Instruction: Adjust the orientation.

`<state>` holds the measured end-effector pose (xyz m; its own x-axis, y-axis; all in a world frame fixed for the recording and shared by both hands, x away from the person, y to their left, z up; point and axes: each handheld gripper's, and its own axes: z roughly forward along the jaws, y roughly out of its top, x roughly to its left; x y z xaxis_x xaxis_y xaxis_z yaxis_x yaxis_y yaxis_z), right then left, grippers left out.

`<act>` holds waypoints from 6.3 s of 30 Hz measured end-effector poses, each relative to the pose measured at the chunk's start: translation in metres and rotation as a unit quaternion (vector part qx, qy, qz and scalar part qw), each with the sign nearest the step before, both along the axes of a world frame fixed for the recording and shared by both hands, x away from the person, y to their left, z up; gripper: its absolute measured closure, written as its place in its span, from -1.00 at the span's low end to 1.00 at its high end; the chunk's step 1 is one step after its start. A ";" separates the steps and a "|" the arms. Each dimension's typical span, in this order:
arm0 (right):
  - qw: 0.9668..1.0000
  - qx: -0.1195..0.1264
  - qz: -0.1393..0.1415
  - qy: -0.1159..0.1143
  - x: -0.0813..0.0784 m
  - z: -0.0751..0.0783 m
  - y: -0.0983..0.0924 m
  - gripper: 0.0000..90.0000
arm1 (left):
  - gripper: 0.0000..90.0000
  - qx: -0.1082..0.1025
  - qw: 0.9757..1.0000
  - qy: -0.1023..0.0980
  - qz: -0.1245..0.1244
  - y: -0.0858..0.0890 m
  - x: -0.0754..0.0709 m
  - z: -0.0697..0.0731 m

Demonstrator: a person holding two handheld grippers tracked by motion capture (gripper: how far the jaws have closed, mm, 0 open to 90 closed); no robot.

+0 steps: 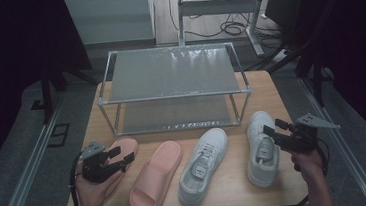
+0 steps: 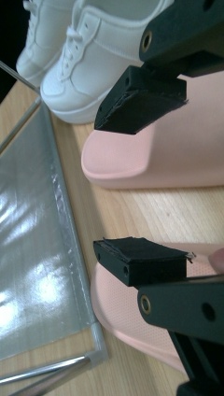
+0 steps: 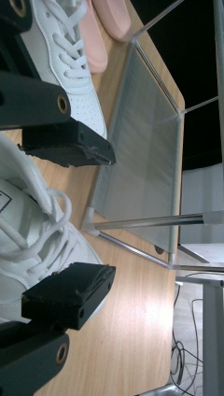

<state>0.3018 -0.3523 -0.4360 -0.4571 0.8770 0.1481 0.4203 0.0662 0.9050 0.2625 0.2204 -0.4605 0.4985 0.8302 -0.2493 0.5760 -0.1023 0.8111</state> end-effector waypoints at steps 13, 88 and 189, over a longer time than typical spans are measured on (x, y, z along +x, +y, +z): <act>1.000 -0.018 -0.008 -0.001 -0.005 0.000 0.009 -0.13 | 0.37 0.005 1.000 -0.020 -0.006 -0.005 -0.011 0.012; 0.997 -0.069 -0.006 0.046 -0.005 -0.026 0.030 -0.17 | 1.00 0.128 0.986 0.093 0.061 -0.004 0.012 -0.034; 0.998 -0.052 -0.006 0.032 -0.014 -0.018 0.024 -0.16 | 1.00 0.083 0.992 0.035 0.084 0.031 -0.019 -0.024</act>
